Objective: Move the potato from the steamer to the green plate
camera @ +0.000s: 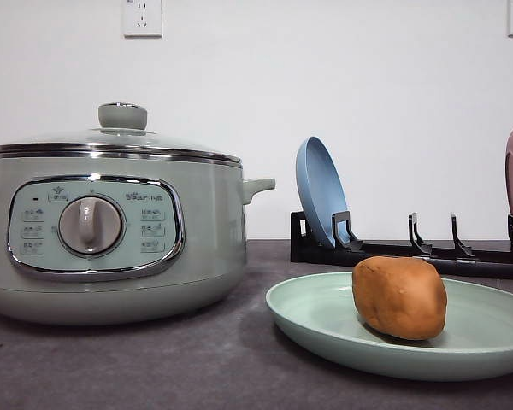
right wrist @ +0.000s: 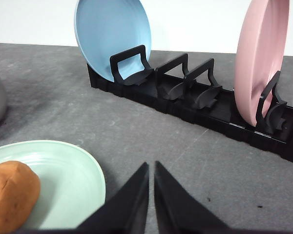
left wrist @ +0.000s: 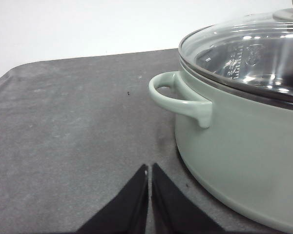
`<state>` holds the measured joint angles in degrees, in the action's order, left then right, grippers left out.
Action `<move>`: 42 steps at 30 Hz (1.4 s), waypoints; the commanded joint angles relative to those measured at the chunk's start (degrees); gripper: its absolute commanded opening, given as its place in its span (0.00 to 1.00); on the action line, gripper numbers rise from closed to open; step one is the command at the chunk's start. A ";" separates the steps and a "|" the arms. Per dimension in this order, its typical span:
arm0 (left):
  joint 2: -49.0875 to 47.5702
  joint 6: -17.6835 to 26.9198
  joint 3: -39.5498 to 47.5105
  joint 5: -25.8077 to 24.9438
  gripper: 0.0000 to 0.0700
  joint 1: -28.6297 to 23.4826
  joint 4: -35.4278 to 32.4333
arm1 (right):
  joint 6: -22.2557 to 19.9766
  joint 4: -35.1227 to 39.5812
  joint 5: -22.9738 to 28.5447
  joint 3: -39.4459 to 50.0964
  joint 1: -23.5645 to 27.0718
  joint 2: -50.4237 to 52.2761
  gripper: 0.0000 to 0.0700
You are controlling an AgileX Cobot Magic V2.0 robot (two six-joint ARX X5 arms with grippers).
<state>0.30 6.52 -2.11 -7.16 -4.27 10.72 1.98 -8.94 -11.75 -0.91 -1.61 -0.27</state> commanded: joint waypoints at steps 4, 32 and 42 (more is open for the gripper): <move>-0.11 -0.13 0.68 0.12 0.01 -0.17 1.01 | 0.59 -0.06 0.15 0.20 -0.09 0.07 0.01; -0.11 -0.13 0.68 0.11 0.01 -0.17 1.01 | 0.57 -0.07 0.15 0.20 -0.09 0.07 0.01; -0.11 -0.13 0.68 0.11 0.01 -0.16 1.01 | 0.59 -0.06 0.15 0.20 -0.09 0.07 0.01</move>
<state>0.30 6.52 -2.11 -7.16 -4.27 10.72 1.98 -8.95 -11.75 -0.91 -1.61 -0.27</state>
